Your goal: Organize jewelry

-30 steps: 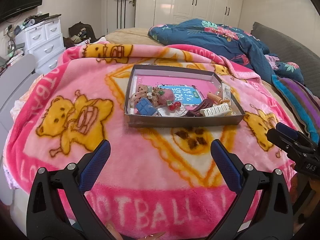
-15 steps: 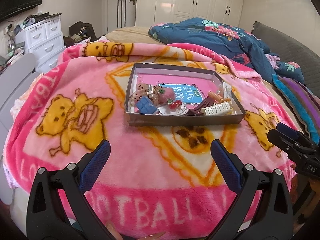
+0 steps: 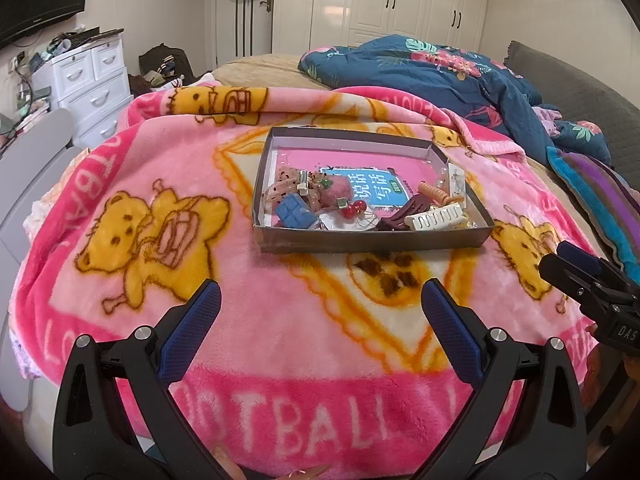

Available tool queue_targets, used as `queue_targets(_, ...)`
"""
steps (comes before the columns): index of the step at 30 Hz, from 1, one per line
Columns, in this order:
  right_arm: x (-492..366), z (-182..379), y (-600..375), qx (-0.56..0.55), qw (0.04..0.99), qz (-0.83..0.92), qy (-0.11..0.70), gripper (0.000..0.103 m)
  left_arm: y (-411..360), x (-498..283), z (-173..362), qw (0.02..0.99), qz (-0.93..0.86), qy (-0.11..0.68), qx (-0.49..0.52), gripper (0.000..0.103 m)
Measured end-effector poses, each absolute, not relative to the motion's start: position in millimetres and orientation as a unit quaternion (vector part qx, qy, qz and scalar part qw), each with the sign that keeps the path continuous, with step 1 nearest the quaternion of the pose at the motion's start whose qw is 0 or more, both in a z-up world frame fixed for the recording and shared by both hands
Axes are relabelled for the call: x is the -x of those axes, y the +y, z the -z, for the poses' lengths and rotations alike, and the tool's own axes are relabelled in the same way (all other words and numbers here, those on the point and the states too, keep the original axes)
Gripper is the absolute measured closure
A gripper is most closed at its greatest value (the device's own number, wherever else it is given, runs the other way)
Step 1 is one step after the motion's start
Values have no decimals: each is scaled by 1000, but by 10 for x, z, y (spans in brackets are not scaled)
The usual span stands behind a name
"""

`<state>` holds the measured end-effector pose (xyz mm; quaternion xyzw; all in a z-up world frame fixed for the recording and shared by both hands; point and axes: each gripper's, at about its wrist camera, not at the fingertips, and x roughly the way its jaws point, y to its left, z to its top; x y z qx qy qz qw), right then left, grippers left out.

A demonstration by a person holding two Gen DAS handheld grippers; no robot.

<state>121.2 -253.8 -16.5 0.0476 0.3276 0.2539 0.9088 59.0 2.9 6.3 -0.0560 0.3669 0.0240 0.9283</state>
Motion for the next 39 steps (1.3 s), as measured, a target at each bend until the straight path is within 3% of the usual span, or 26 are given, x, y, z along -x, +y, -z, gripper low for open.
queue_targets(27,-1433,322,-2605,-64,908,-224,348,5,90,-703,137,918,-29,392,59,9)
queue_targets(32,-1688,390,-2850,-77,916,-177,351,5,505,-908,241,902,-78,413,98,9)
queue_targets(39,-2603,606,-3854,-94,925,-17,368,4,1713,-1582,460,864,-255,420,106,9)
